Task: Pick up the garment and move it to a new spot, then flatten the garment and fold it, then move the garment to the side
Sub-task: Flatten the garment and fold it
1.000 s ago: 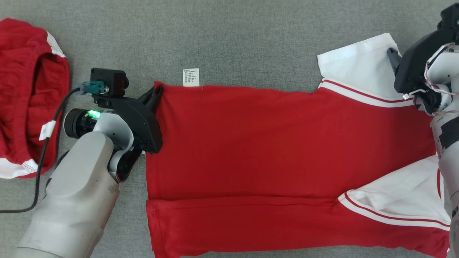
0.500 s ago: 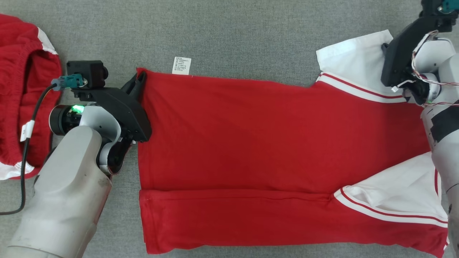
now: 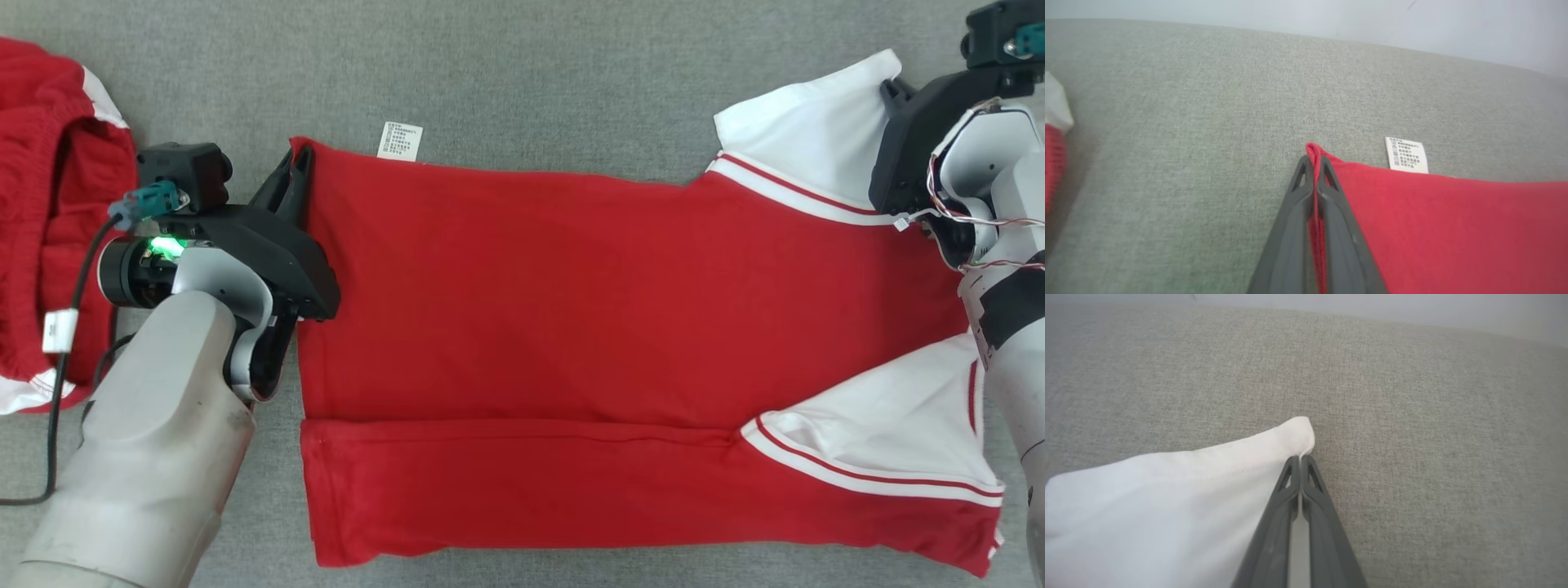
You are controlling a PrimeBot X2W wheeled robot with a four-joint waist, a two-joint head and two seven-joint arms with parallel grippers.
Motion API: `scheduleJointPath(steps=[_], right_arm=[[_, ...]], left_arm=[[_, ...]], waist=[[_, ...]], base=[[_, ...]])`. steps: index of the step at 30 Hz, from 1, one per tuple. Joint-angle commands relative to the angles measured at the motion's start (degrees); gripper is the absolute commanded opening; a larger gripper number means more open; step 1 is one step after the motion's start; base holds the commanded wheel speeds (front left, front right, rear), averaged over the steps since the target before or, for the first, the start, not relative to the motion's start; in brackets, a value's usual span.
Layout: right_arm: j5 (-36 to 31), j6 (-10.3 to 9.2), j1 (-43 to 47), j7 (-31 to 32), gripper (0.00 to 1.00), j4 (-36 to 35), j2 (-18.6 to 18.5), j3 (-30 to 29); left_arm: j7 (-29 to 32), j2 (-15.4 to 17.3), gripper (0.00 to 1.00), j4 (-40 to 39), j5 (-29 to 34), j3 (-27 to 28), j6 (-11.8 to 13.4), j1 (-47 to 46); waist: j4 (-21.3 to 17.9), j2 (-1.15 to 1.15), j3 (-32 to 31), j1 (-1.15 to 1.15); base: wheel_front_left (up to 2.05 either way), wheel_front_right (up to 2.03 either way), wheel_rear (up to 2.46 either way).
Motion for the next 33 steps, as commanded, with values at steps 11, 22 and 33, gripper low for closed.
scheduleJointPath(steps=[11,22,33], right_arm=[[3.2,-0.12,3.7,-15.3,0.0,-0.2,0.6,0.2],[19.6,-0.12,21.2,-13.9,0.0,-17.5,-6.5,8.6],[26.4,-0.12,40.5,-3.9,0.0,-36.9,-12.8,8.4]], left_arm=[[-8.0,-1.8,0.0,1.3,1.8,-0.7,-0.4,2.1],[-9.3,-2.2,0.0,0.5,1.8,-2.9,-0.9,11.4],[-10.0,-0.5,0.0,-0.4,0.8,-2.0,1.0,20.1]], waist=[[-1.3,-0.02,-6.5,-0.02],[-1.8,-0.02,-15.5,-0.02],[-4.3,-0.02,-20.7,-0.02]], base=[[0.0,0.0,0.0],[0.0,0.0,0.0],[0.0,0.0,0.0]])
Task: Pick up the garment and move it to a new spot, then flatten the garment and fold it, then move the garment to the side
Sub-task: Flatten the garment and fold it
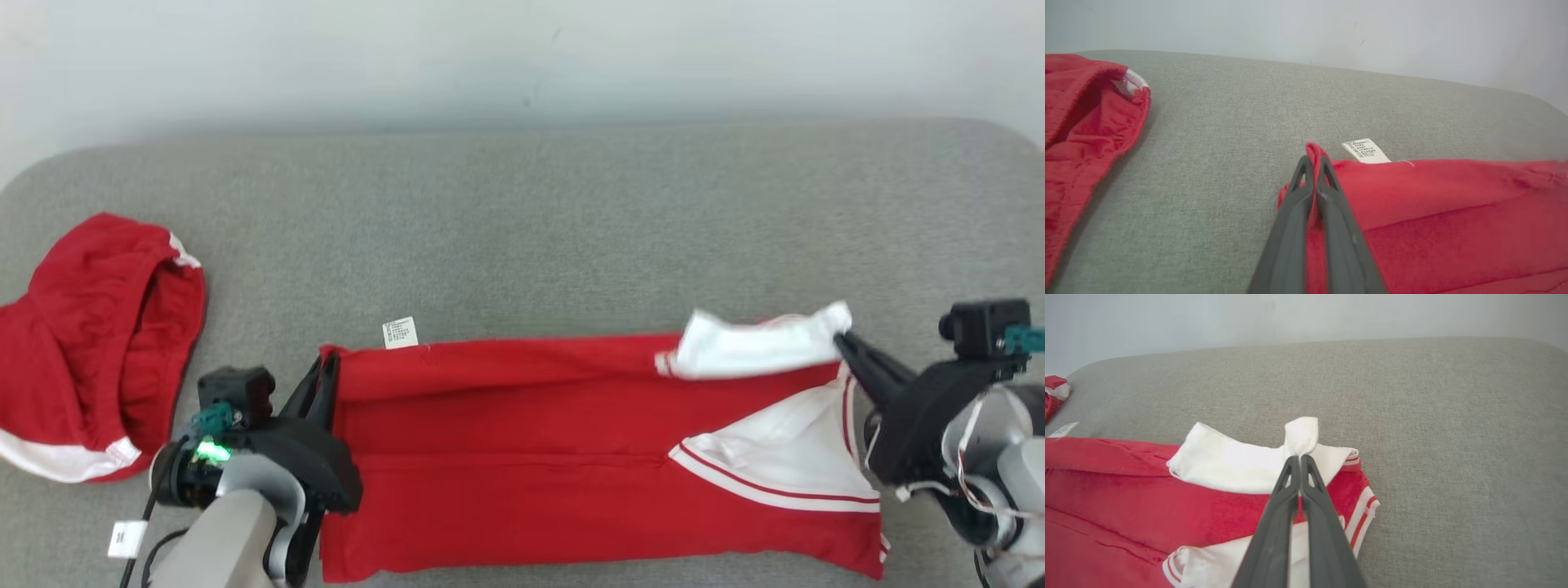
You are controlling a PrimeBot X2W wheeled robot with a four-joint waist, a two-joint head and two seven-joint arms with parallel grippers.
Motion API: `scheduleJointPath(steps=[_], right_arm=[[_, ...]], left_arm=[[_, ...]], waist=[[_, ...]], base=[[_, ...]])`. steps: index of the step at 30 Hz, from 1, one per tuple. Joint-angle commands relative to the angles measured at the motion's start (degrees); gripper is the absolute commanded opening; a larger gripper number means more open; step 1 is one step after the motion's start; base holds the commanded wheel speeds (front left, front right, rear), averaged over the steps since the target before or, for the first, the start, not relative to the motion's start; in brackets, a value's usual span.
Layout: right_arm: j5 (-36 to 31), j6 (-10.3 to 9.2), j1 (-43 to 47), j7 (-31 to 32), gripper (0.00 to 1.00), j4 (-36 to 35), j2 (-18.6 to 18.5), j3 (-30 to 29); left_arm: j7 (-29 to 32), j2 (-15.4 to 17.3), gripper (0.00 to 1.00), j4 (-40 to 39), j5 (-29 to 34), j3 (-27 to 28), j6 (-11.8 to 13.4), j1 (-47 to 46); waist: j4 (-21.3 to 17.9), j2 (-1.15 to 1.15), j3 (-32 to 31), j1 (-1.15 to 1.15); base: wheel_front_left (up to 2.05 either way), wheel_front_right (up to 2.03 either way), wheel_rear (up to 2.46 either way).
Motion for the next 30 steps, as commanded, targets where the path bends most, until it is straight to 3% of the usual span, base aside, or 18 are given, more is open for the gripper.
scheduleJointPath(steps=[1,7,11,12,13,14,15,22,30], right_arm=[[0.4,-0.12,1.5,0.8,0.0,-1.0,-0.4,-0.3],[-0.3,-0.12,7.8,5.5,0.0,-6.6,-0.4,-3.5],[-1.9,-0.12,10.5,7.7,0.0,-9.3,0.2,-4.9],[-2.3,-0.12,11.2,8.2,0.0,-9.9,0.5,-5.3],[-2.4,-0.11,12.1,9.0,0.17,-10.4,0.9,-5.4],[-2.7,-0.12,12.9,9.7,0.87,-10.9,1.2,-5.6],[-3.0,-0.12,13.4,10.3,1.0,-11.4,1.5,-5.9],[-4.2,-0.12,18.7,14.2,1.0,-14.9,2.3,-5.9],[-6.2,-0.11,24.1,10.5,1.0,-18.8,4.3,-9.7]], left_arm=[[-0.3,0.3,0.0,0.1,-0.3,0.2,0.2,1.1],[-0.3,0.5,0.0,0.7,-0.9,0.1,0.9,3.2],[-0.4,0.7,0.15,1.1,-1.1,0.2,1.2,4.5],[-0.4,0.7,0.33,1.2,-1.2,0.2,1.2,4.9],[-0.4,0.7,0.97,1.1,-1.2,0.2,1.1,5.3],[-0.5,0.6,1.0,1.0,-1.2,0.2,1.2,5.6],[-0.5,0.6,1.0,1.0,-1.2,0.3,1.3,6.1],[-0.7,0.6,1.0,-4.3,-0.3,3.9,2.0,10.7],[-0.8,-0.8,1.0,-23.5,9.0,14.7,3.0,23.4]], waist=[[-1.3,0.0,-1.3,0.01],[-2.4,0.0,-2.0,0.01],[-2.8,0.0,-2.4,0.01],[-2.8,0.0,-2.5,0.01],[-2.9,0.0,-2.6,0.01],[-2.9,0.0,-2.7,0.01],[-2.9,0.0,-2.9,0.01],[-2.1,0.0,-5.2,0.01],[-0.8,0.0,-8.6,0.01]], base=[[0.0,0.0,0.0],[0.0,0.0,0.0],[0.0,0.0,0.0],[0.0,0.0,0.0],[0.0,0.0,0.0],[0.0,0.0,0.0],[0.0,0.0,0.0],[0.0,0.0,0.0],[0.0,0.0,0.0]])
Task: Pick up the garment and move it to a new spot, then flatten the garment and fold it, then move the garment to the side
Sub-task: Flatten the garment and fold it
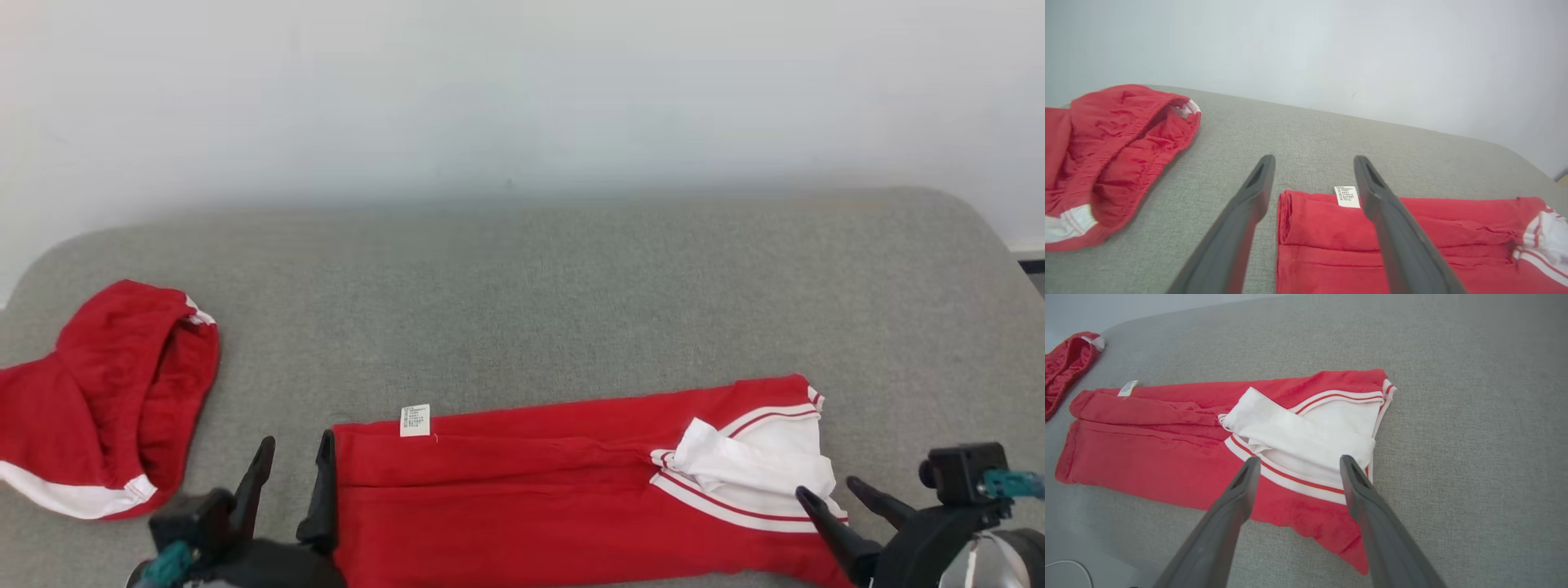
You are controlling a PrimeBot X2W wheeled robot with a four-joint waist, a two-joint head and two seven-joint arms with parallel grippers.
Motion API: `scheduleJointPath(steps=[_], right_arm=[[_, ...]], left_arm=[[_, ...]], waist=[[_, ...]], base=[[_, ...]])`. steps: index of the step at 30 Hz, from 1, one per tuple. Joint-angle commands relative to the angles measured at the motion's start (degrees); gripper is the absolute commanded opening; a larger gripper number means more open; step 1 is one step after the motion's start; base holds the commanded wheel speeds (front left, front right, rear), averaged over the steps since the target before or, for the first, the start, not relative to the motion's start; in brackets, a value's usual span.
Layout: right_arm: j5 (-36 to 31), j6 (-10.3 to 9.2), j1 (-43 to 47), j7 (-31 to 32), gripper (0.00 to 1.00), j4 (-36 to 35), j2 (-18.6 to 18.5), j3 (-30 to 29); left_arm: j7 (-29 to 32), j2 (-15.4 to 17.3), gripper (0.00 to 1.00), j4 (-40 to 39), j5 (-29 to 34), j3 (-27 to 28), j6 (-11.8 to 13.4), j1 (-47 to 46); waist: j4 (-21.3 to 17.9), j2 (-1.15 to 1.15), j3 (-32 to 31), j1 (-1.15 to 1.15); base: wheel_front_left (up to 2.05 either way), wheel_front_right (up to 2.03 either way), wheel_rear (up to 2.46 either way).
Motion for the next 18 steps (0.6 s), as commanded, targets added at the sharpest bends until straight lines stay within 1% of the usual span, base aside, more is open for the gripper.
scheduleJointPath(steps=[1,4,9,10,11,13,18], right_arm=[[-0.7,-0.12,1.1,-1.1,1.0,-0.1,0.9,-0.8],[-2.4,-0.11,2.4,-4.0,1.0,0.0,2.6,-2.7],[-6.6,-0.11,3.7,-10.6,1.0,1.0,5.3,-5.7],[-7.6,-0.11,3.8,-12.3,1.0,1.1,6.0,-6.4],[-7.6,-0.11,3.8,-12.3,1.0,1.1,6.0,-6.4],[-9.0,-0.11,4.2,-15.4,1.0,1.7,7.6,-7.5],[-11.8,-0.11,4.5,-23.2,1.0,4.0,9.7,-8.1]], left_arm=[[-0.2,-0.7,1.0,-2.1,1.6,1.7,0.0,2.3],[-0.2,-2.4,1.0,-7.7,5.3,5.1,-1.0,7.0],[-0.2,-5.1,1.0,-13.8,10.0,10.5,-3.2,13.1],[-0.2,-5.7,1.0,-14.7,11.0,11.5,-3.5,14.2],[-0.2,-5.7,1.0,-14.7,11.0,11.5,-3.5,14.2],[-0.2,-6.8,1.0,-16.4,12.4,13.6,-4.3,16.3],[-0.2,-8.6,1.0,-18.0,14.8,16.7,-6.1,20.3]], waist=[[0.9,0.01,-1.1,0.01],[1.5,0.01,-1.7,0.01],[2.2,0.01,-2.7,0.01],[2.4,0.01,-2.9,0.01],[2.4,0.01,-2.9,0.01],[2.5,0.01,-3.2,0.01],[2.7,0.01,-3.7,0.01]], base=[[0.0,0.0,0.0],[0.0,0.0,0.0],[0.0,0.0,0.0],[0.0,0.0,0.0],[0.0,0.0,0.0],[0.0,0.0,0.0],[0.0,0.0,0.0]])
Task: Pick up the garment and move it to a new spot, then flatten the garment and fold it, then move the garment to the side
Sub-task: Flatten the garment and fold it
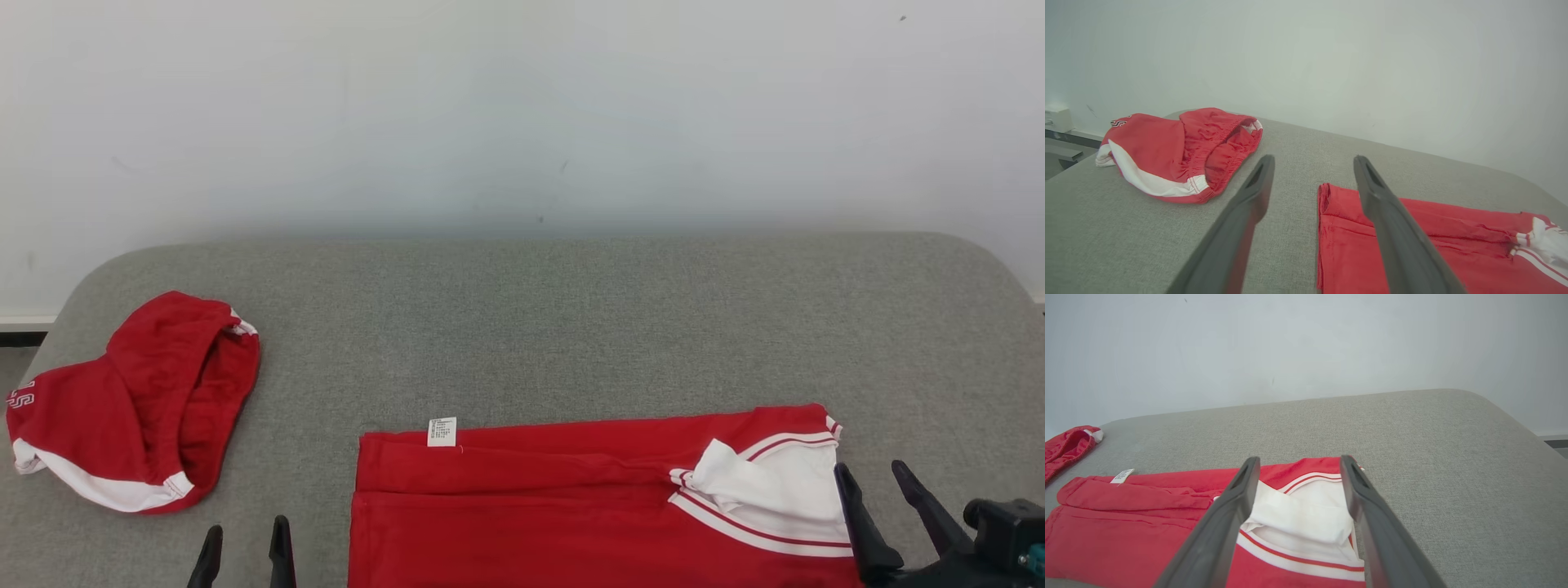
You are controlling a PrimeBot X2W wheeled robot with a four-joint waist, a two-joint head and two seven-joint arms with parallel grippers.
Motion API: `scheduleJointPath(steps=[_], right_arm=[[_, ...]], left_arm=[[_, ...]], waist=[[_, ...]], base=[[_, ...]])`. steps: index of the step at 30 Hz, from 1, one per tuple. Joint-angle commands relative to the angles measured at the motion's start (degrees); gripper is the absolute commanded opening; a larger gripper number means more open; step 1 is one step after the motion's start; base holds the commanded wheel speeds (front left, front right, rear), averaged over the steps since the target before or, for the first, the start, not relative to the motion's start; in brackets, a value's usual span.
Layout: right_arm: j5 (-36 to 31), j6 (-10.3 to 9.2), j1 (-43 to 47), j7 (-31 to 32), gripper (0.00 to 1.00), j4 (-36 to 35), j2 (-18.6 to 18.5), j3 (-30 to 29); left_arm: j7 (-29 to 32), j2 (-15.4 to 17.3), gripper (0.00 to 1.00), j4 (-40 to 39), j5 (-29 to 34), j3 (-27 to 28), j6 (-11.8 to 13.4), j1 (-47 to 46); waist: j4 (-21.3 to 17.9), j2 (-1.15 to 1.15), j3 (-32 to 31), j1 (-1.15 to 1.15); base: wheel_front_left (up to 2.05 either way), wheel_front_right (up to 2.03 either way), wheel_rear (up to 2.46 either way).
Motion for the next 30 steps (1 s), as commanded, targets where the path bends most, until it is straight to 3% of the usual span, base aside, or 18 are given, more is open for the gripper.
scheduleJointPath(steps=[1,11,22,30], right_arm=[[-0.8,-0.11,0.8,-1.7,1.0,0.7,0.4,0.1],[-3.7,-0.11,0.7,-11.6,1.0,6.8,2.1,-2.1],[-2.0,-0.11,-8.3,0.1,1.0,17.6,0.1,-3.1],[-2.5,-0.11,-14.4,5.4,1.0,29.1,1.5,-4.2]], left_arm=[[-0.1,-0.4,1.0,-0.4,0.8,0.8,-0.5,1.1],[-0.1,-1.4,1.0,0.1,2.5,3.3,-2.1,2.5],[-0.1,-1.4,1.0,0.9,1.7,2.3,-3.1,1.0],[-0.1,-1.4,1.0,1.3,1.7,1.7,-3.8,0.2]], waist=[[0.1,0.0,-0.2,0.0],[0.2,0.0,-0.6,0.0],[0.8,0.0,1.0,0.0],[3.7,0.0,3.4,0.0]], base=[[0.0,0.0,0.0],[0.0,0.0,0.0],[0.0,0.0,0.0],[0.0,0.0,0.0]])
